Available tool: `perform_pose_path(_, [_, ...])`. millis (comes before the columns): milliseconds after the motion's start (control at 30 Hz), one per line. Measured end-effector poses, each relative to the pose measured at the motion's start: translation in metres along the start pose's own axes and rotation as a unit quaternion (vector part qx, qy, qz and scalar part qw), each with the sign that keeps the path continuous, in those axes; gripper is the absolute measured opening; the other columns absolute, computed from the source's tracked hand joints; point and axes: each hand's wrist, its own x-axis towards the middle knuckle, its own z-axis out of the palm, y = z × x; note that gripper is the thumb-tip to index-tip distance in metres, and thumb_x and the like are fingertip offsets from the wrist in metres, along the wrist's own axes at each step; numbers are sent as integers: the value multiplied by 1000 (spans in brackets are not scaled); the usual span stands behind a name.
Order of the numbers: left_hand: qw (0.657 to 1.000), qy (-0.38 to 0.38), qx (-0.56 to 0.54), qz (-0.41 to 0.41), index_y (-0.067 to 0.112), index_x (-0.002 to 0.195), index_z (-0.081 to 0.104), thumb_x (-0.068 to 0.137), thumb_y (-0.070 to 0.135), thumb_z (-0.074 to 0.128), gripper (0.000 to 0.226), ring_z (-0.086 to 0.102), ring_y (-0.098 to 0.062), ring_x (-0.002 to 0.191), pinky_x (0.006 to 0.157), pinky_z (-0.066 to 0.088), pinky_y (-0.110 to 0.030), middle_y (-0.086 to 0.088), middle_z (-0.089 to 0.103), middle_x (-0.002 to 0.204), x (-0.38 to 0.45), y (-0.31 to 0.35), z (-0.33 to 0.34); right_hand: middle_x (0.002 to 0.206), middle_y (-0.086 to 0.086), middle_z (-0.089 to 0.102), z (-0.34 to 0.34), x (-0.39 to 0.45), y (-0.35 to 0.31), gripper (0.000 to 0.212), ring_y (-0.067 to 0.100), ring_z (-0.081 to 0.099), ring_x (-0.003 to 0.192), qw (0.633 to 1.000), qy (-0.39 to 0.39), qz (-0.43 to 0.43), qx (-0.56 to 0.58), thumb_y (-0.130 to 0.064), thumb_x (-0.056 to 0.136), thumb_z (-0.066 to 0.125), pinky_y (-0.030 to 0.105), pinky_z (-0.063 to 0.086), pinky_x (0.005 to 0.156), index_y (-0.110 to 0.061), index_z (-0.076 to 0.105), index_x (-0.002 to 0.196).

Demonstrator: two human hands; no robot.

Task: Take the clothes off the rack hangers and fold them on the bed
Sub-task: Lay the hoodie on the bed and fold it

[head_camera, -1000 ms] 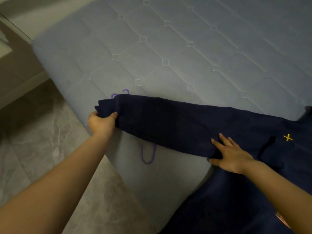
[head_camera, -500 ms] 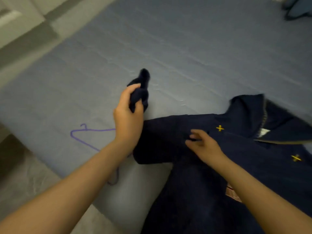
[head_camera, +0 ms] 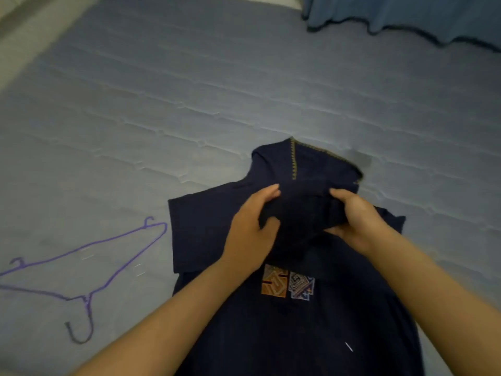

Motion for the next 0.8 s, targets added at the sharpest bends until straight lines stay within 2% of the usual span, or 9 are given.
perform_pose_path(67, [995, 16, 89, -42, 20, 134, 48, 88, 14, 54, 46, 47, -13, 124, 106, 38, -31, 3, 52, 133, -1, -19, 10, 94, 6, 65, -42, 9, 1, 20, 23, 62, 82, 999, 25, 20, -2, -21, 96, 46, 36, 52, 56, -12, 57, 110])
perform_pose_path(133, [979, 4, 188, -77, 20, 135, 48, 91, 20, 56, 44, 41, -18, 129, 109, 33, -30, 1, 48, 138, -4, -41, 17, 90, 5, 64, -82, 19, 7, 18, 21, 60, 77, 997, 75, 18, -9, -21, 96, 47, 33, 52, 51, -11, 57, 107])
perform_pose_path(233, [940, -47, 319, -115, 22, 139, 44, 92, 35, 55, 51, 27, -24, 140, 115, 21, -33, -1, 35, 150, -10, -71, 21, 103, 7, 61, -126, 36, 24, 30, 20, 58, 79, 989, 132, 3, -62, -21, 96, 51, 36, 49, 62, -9, 52, 124])
perform_pose_path(333, [894, -125, 402, -157, 28, 146, 29, 91, 48, 49, 62, 8, -24, 145, 118, 13, -37, 3, 13, 158, -17, -98, 27, 107, 9, 57, -159, 50, 48, 27, 22, 56, 90, 978, 158, 10, -135, -20, 94, 54, 39, 47, 75, -8, 56, 118])
perform_pose_path(433, [873, -162, 426, -177, 31, 148, 20, 90, 50, 49, 68, -1, -24, 145, 118, 11, -41, 7, 1, 159, -21, -118, 34, 102, 11, 60, -180, 63, 70, 11, 21, 59, 80, 973, 185, 16, -139, -17, 90, 61, 34, 50, 63, -8, 62, 97])
perform_pose_path(567, [859, -169, 451, -173, 31, 149, 18, 89, 50, 50, 70, -2, -24, 145, 118, 12, -45, 8, -2, 159, -19, -135, 43, 93, 14, 61, -202, 84, 94, 7, 22, 59, 71, 963, 219, 10, -158, -9, 89, 62, 26, 57, 50, -7, 60, 83])
perform_pose_path(600, [859, -162, 456, -170, 31, 148, 20, 89, 50, 50, 69, -1, -24, 145, 118, 11, -45, 7, 0, 159, -19, -137, 43, 92, 14, 62, -204, 87, 97, 4, 24, 60, 73, 960, 221, 4, -170, -9, 88, 63, 28, 58, 57, -6, 61, 88])
perform_pose_path(700, [864, -132, 464, -145, 30, 146, 28, 88, 52, 51, 66, 5, -24, 144, 117, 12, -45, 6, 8, 158, -16, -140, 44, 102, 13, 63, -210, 91, 99, 29, 30, 60, 94, 931, 241, -28, -272, -14, 86, 65, 41, 50, 90, -1, 57, 111])
perform_pose_path(800, [871, -102, 467, -115, 27, 144, 35, 87, 50, 54, 64, 11, -25, 143, 116, 18, -45, 3, 16, 157, -5, -139, 42, 122, 15, 57, -201, 85, 89, 49, 31, 55, 112, 894, 256, -104, -352, -14, 84, 65, 38, 42, 98, -3, 48, 129])
